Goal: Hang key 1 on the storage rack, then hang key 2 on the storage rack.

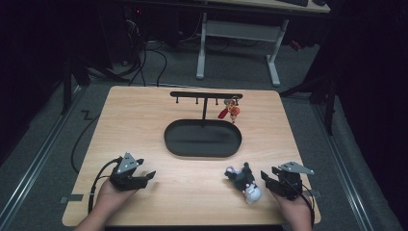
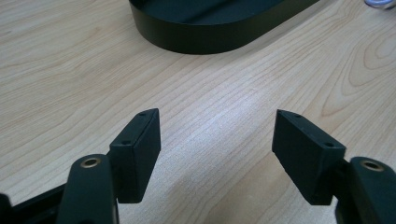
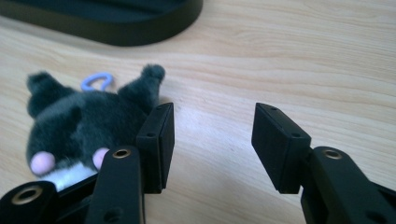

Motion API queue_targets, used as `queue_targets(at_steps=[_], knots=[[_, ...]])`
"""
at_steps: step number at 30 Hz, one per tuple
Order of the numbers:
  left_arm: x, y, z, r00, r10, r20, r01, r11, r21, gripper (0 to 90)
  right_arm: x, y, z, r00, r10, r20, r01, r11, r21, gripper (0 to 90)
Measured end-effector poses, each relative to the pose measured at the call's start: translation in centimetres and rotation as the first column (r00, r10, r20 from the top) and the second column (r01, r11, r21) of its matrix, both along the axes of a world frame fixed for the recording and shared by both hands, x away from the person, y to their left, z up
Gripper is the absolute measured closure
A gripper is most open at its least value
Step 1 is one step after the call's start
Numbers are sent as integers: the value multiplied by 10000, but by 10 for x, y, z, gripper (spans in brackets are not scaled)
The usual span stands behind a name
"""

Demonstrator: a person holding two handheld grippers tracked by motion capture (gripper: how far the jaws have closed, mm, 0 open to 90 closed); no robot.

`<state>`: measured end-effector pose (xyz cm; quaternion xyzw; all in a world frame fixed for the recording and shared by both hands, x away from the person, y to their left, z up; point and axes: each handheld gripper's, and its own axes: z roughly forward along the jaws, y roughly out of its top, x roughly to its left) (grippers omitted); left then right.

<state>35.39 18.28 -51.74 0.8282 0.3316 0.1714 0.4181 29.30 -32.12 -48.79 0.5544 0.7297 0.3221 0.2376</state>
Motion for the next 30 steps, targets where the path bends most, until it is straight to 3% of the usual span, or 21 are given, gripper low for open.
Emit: queue_targets(at_steps=[5, 6, 10, 14, 23, 28, 30], knots=[[4, -1, -1, 9999, -137, 50, 136, 9999, 23, 326, 4, 0, 5, 9977, -101, -668, 78, 9994, -345, 437], [4, -2, -1, 9998, -162, 66, 162, 9999, 10, 327, 6, -1, 5, 9948, -127, -1008, 95, 9994, -321, 426], [4, -5, 1, 9993, -304, 217, 303, 9995, 20, 327, 13, 0, 7, 9875, -166, -1565, 76, 9983, -578, 417], [3, -7, 3, 9990, -369, 251, 369, 9993, 1, 325, 18, 2, 8, 9813, -163, -1917, -77, 9923, -1236, 413], [4, -9, 2, 9988, -436, 225, 438, 9990, -49, 325, 25, 4, 20, 9520, -19, -3060, -434, 9890, -1412, 393], [6, -9, 2, 9988, -441, 213, 443, 9990, -79, 324, 32, 2, 22, 9284, -77, -3716, -400, 9919, -1205, 392], [5, -9, 2, 9988, -441, 204, 443, 9990, -82, 324, 34, 3, 23, 9251, -49, -3797, -504, 9895, -1355, 391]])
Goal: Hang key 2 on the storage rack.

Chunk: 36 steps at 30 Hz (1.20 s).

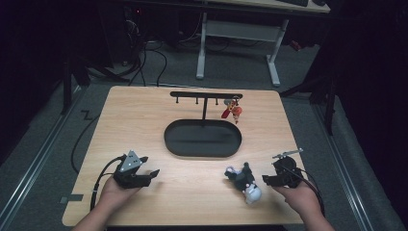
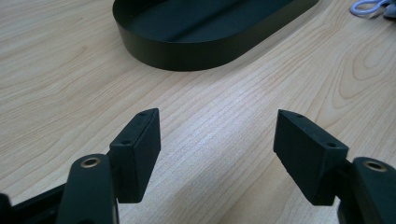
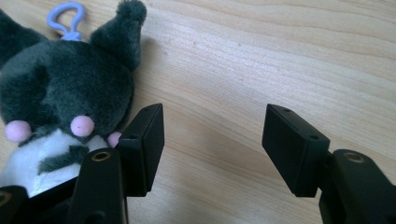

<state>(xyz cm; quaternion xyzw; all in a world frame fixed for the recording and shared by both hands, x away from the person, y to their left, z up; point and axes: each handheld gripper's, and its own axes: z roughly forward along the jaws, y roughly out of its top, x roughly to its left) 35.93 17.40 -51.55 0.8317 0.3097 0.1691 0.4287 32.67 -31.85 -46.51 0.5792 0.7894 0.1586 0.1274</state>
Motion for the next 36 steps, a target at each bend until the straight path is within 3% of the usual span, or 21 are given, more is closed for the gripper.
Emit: queue_targets(at_steps=[8, 14, 17, 20, 25, 31, 36], knots=[[-5, 0, -1, 10000, -89, -42, 90, 9995, 299, 323, 7, 7, 6, 9964, 517, -674, -555, 9969, -566, 375], [-8, -1, -2, 9998, -142, -146, 148, 9989, 443, 321, 12, 14, 9, 9858, 875, -1436, -1020, 9900, -971, 316], [-9, 0, -3, 9996, -205, -189, 214, 9987, 458, 322, 13, 17, 12, 9823, 1023, -1572, -1192, 9876, -1023, 283], [-8, 1, -2, 9996, -214, -194, 220, 9992, 330, 323, 13, 24, 17, 9730, 1248, -1942, -1480, 9829, -1095, 236], [-6, -1, -3, 9991, -363, -228, 371, 9988, 334, 321, 12, 37, 30, 9713, 1492, -1851, -1654, 9833, -754, 210], [-5, -6, -2, 9982, -556, -205, 563, 9978, 341, 320, 9, 54, 35, 9654, 1788, -1897, -1852, 9826, -164, 145], [-5, -8, -1, 9979, -633, -135, 637, 9974, 346, 319, 6, 64, 30, 9584, 1902, -2128, -1997, 9796, -237, 130]])
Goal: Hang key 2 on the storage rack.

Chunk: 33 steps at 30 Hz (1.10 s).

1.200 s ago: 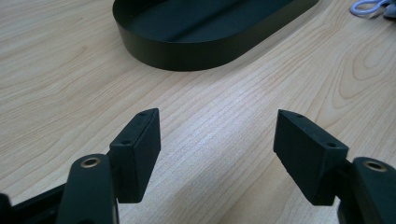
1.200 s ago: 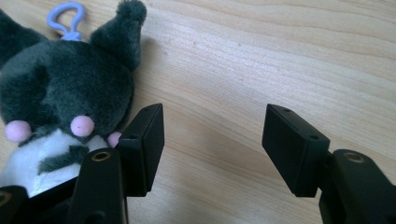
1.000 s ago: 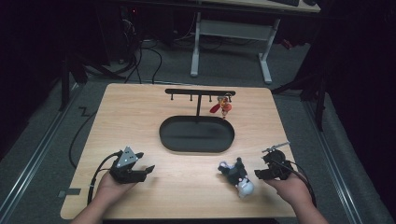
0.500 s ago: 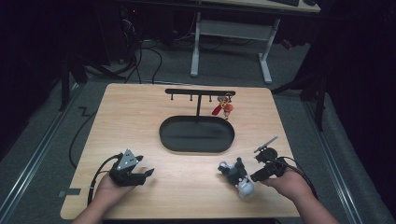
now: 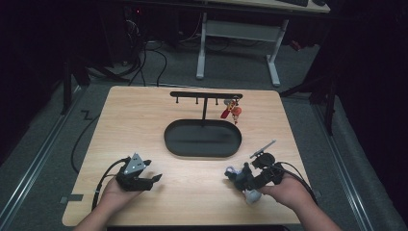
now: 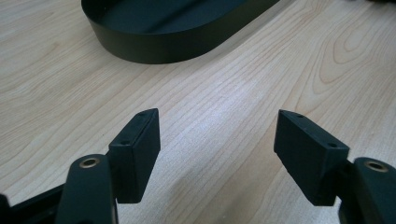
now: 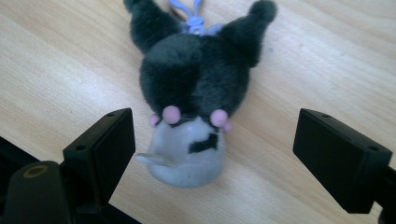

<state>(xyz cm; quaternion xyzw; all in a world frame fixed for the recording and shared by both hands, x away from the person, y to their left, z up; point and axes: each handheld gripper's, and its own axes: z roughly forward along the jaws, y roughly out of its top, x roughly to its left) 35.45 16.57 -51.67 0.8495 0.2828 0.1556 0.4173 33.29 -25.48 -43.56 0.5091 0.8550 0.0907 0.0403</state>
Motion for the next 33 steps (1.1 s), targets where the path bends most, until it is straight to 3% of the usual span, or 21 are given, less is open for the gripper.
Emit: queue_targets(at_steps=[16, 22, 29, 33], knots=[[-2, 4, 0, 10000, 98, 1, -98, 10000, -9, 319, -5, 5, -42, 9972, 105, -747, -117, 9998, -158, 162], [-2, 3, 0, 10000, 42, 2, -42, 10000, 38, 319, -2, 7, -49, 9961, 40, -885, -46, 10000, -64, 249], [-1, 3, 0, 10000, 48, 14, -48, 10000, 9, 319, 0, 9, -49, 9955, -29, -950, 15, 9999, -145, 412], [-1, 3, 0, 10000, 41, 26, -41, 10000, 22, 318, -1, 10, -48, 9957, -24, -923, 14, 9999, -116, 444]])
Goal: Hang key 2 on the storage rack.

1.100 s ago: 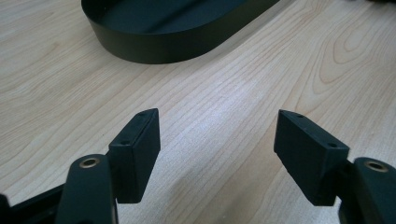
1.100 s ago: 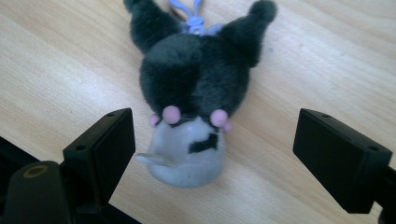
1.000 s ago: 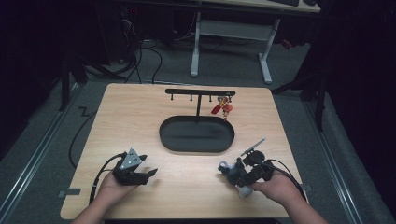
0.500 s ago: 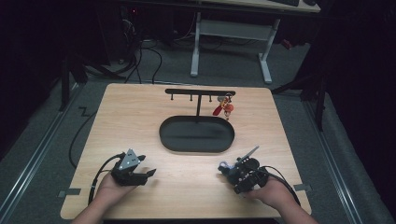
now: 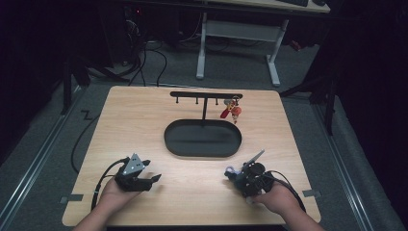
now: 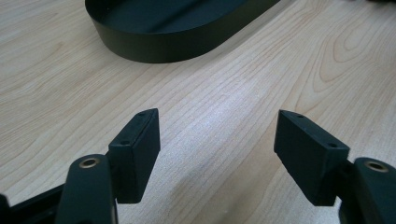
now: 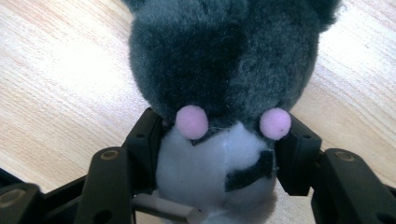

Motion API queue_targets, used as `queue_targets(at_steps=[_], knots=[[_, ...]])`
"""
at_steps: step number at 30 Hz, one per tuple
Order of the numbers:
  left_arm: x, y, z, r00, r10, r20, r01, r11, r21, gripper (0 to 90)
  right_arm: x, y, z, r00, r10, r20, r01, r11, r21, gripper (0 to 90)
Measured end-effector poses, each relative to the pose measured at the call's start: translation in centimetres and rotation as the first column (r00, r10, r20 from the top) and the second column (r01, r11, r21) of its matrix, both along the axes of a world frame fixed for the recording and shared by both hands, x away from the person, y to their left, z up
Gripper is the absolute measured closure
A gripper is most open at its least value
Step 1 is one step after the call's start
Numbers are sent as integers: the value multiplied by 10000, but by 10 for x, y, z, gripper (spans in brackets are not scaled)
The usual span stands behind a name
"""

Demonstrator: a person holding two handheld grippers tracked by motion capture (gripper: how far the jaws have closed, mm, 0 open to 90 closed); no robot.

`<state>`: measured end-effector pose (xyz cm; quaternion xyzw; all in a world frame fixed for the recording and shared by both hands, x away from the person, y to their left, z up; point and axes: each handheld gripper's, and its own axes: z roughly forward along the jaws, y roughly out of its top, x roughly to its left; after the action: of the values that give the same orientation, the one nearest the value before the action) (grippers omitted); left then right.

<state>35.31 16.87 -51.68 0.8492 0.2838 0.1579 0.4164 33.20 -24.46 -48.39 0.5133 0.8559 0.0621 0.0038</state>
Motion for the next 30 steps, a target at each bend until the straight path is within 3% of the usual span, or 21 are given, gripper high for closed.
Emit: queue_targets(at_steps=[14, 30], knots=[[1, -1, -1, 10000, -23, -12, 23, 10000, 46, 319, 7, 0, 27, 9993, 46, 377, -49, 10000, 58, 457], [1, -1, 0, 10000, -56, -46, 57, 10000, 71, 318, 23, 6, 55, 9989, 297, 357, -297, 9996, -11, 458]])
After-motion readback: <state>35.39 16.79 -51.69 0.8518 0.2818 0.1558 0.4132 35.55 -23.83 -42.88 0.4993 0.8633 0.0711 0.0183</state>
